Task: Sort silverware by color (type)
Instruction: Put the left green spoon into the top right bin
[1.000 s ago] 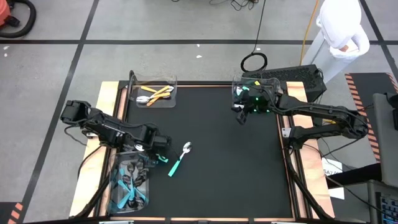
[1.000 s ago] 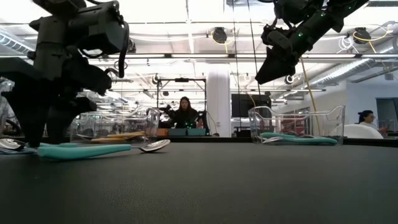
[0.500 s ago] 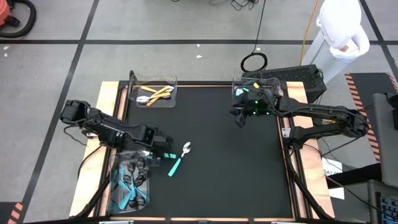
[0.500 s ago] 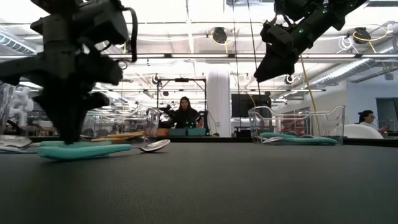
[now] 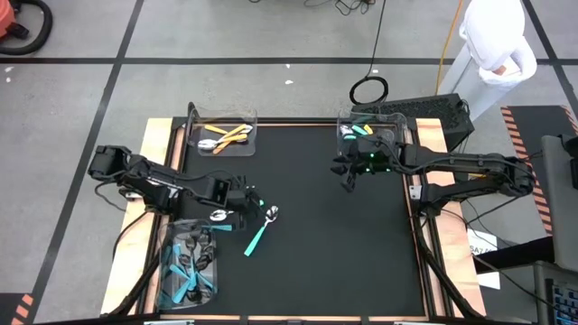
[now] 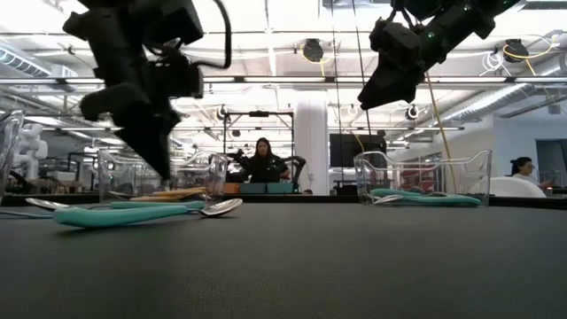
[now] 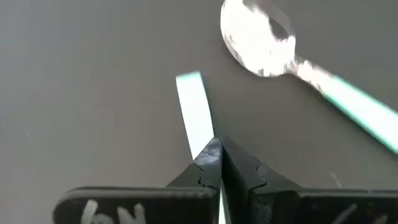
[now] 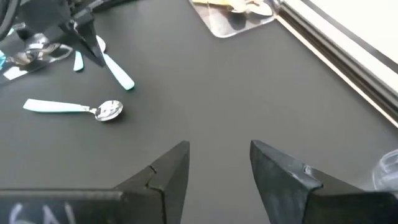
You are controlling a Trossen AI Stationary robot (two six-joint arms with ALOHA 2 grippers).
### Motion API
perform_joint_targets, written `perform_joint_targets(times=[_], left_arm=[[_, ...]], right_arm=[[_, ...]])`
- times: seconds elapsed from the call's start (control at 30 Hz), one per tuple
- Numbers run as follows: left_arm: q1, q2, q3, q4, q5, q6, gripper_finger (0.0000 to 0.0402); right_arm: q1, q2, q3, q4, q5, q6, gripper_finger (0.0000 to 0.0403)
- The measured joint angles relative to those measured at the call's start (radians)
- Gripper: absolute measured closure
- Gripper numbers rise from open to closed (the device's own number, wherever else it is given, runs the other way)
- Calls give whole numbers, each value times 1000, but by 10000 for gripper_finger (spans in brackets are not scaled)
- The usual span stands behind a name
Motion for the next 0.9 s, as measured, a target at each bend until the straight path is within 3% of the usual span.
perform_joint_targets(times=[0.13,0.37,0.47,0.57,0.8,0.9], left_arm=[[19,0,-2,-80,55,-117,343],[44,0,-59,-74,104,-150,198],[67,0,-82,-77,95,-175,174],[84,0,-97,-77,93,-197,198],[91,0,-99,-72,97,-191,357],[91,-5,-96,-48,77,-196,387]], right_arm=[[11,0,0,-5,1,0,238],[12,0,0,1,29,0,238],[20,0,0,1,28,0,238],[31,0,0,7,28,0,238],[60,0,0,10,45,26,238],[83,2,0,10,102,52,239]])
